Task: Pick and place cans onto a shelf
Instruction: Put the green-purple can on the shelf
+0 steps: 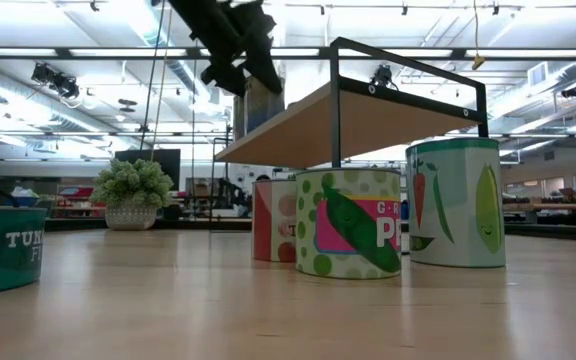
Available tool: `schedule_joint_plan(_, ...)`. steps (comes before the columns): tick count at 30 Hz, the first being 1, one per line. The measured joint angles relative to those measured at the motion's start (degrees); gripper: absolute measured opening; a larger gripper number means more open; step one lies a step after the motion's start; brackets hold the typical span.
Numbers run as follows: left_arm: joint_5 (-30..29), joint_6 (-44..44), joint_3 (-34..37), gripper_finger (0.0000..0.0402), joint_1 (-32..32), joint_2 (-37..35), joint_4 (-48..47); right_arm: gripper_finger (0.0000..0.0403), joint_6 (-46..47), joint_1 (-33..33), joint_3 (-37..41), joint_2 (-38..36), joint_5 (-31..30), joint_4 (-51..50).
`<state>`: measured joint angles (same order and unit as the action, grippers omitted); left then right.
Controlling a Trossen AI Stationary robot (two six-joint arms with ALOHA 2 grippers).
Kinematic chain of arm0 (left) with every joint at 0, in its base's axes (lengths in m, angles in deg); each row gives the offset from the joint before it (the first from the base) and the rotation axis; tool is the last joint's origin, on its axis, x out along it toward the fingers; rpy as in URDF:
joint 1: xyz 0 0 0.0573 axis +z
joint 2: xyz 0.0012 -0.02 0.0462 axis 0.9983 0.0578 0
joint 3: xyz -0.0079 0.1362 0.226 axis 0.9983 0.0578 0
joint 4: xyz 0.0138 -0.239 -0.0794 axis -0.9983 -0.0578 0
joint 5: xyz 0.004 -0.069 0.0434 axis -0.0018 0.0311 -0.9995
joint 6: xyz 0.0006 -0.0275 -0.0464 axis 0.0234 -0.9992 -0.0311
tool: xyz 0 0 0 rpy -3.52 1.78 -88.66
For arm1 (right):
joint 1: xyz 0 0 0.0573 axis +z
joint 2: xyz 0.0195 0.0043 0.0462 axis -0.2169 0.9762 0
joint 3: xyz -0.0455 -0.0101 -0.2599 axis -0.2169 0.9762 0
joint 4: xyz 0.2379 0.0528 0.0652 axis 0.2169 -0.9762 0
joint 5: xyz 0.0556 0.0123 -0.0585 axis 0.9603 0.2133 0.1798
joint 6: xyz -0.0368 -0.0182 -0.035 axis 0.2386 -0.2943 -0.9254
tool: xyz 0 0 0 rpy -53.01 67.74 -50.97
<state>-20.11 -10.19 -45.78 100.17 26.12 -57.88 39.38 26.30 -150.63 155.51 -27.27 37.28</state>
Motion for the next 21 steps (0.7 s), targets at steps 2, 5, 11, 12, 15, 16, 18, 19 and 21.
schedule_joint_plan(2,0.34,-0.03,0.0,0.0314,0.46,0.37,-0.47,0.0347,-0.1,-0.04,0.0,0.0,0.0,0.27)
schedule_joint_plan(5,0.82,-0.04,-0.1,0.0315,0.52,1.07,-0.07,0.0347,-0.11,-0.02,0.0,0.02,0.02,0.28)
schedule_joint_plan(11,1.26,1.35,-0.13,0.0341,0.21,1.48,0.67,0.0347,-0.18,-0.02,0.0,0.04,0.1,0.73)
schedule_joint_plan(12,1.48,2.06,-0.08,0.0351,0.17,1.52,0.09,0.0347,-0.2,-0.02,0.0,0.04,0.14,0.69)
schedule_joint_plan(15,1.73,2.36,0.17,0.0384,0.13,1.87,-0.97,0.0347,-0.27,-0.02,0.0,0.04,0.25,0.69)
schedule_joint_plan(16,1.69,2.36,0.15,0.0391,0.13,1.77,-0.95,0.0347,-0.32,-0.02,0.0,0.04,0.28,0.69)
schedule_joint_plan(18,1.42,2.3,0.13,0.0394,0.01,1.68,-0.96,0.0347,-0.35,-0.02,0.0,0.04,0.28,0.69)
schedule_joint_plan(19,1.09,2.29,0.13,0.0393,-0.14,1.68,-0.95,0.0347,-0.39,-0.02,0.0,0.04,0.28,0.71)
schedule_joint_plan(21,0.15,2.5,0.13,0.0391,-0.47,1.47,-0.71,0.0347,-0.31,-0.02,0.0,0.04,0.28,0.71)
